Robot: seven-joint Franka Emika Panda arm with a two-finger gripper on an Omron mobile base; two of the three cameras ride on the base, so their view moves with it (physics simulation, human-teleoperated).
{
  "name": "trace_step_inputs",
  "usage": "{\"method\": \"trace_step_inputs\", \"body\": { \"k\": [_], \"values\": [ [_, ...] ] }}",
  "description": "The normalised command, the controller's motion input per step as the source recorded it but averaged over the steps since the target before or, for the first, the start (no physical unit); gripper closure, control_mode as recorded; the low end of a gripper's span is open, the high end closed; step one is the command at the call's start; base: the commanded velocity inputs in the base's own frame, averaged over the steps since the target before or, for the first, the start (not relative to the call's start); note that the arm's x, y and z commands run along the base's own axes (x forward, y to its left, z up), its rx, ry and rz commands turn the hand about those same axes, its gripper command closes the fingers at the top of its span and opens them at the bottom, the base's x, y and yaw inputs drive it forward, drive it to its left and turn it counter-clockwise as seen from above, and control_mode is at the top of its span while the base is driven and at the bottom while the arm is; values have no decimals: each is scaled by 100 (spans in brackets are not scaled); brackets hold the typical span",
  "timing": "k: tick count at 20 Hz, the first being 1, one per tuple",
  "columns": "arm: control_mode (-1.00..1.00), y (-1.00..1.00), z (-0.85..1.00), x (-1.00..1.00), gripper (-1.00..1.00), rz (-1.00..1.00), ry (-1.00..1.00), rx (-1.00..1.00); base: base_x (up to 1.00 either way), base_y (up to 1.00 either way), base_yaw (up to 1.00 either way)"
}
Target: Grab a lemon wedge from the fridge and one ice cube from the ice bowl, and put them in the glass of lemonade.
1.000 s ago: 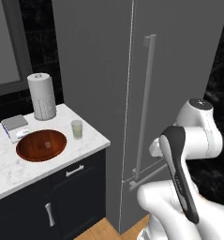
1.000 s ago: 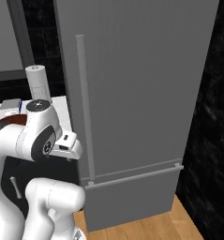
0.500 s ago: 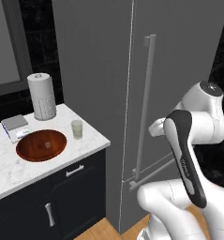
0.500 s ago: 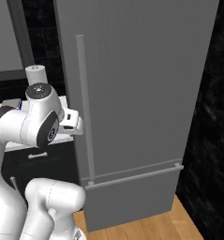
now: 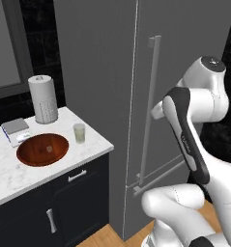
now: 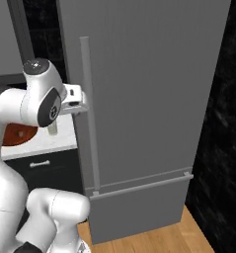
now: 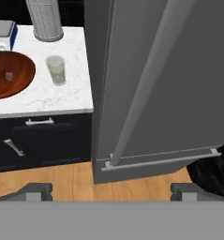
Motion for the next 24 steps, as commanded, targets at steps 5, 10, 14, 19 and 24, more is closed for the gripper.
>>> {"method": "trace_step_inputs", "body": {
  "k": [5, 10, 14, 19, 24],
  "values": [
    [-100, 0, -61, 94, -100, 6, -2, 5, 0, 0, 0],
    [-100, -20, -53, 86, -100, 6, -2, 11, 0, 0, 0],
    [-100, -15, -16, 61, -100, 2, 0, 5, 0, 0, 0],
    [-100, 0, 6, 31, -100, 0, 0, 0, 0, 0, 0],
    [-100, 9, -8, 45, -100, 0, -1, 0, 0, 0, 0]
  ]
}}
